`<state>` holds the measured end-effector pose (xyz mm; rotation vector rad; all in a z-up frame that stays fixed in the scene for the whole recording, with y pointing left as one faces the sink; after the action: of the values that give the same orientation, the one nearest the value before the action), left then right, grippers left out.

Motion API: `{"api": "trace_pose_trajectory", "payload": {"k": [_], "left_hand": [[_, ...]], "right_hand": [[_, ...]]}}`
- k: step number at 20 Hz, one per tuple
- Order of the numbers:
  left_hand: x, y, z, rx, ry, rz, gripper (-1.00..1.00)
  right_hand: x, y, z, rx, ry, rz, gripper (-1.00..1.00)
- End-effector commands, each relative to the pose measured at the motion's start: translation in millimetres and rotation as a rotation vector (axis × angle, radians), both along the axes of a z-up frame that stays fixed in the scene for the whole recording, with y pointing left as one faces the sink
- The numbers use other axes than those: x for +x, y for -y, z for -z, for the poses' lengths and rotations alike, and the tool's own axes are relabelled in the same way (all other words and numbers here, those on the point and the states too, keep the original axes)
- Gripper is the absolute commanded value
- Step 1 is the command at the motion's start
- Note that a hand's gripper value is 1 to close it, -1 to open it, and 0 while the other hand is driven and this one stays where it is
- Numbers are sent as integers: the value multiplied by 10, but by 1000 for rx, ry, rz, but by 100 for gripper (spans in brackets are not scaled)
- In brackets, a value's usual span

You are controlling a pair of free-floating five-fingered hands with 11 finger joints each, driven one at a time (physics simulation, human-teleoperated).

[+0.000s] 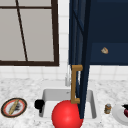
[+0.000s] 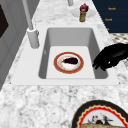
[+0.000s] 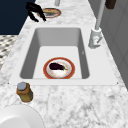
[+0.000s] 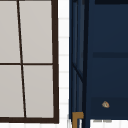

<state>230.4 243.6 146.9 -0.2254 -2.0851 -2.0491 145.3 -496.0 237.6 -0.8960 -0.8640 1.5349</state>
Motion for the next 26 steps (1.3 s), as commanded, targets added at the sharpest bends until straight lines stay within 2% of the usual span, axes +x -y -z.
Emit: {"api": "trace_pose_trajectory", "payload": {"k": [1, 3, 11, 14, 17, 19, 21, 26], "left_hand": [[0, 0, 0, 0, 0, 0, 0], [0, 0, 0, 0, 0, 0, 0], [0, 0, 0, 0, 0, 0, 0], [0, 0, 0, 0, 0, 0, 0], [0, 0, 0, 0, 0, 0, 0], [0, 0, 0, 0, 0, 0, 0], [0, 0, 0, 0, 0, 0, 0], [0, 0, 0, 0, 0, 0, 0]], "right_hand": [[142, 101, 20, 12, -18, -45, -100], [298, 126, 194, 9, -6, -45, -100], [820, 317, 653, 22, -34, -57, -100], [869, 474, 815, 42, -5, -69, -100], [881, 522, 851, 58, -21, -55, -100], [928, 527, 897, 45, -40, -47, -100], [1111, 527, 975, 35, -56, -40, -100], [1187, 561, 1218, 23, -39, -37, -100]]}}
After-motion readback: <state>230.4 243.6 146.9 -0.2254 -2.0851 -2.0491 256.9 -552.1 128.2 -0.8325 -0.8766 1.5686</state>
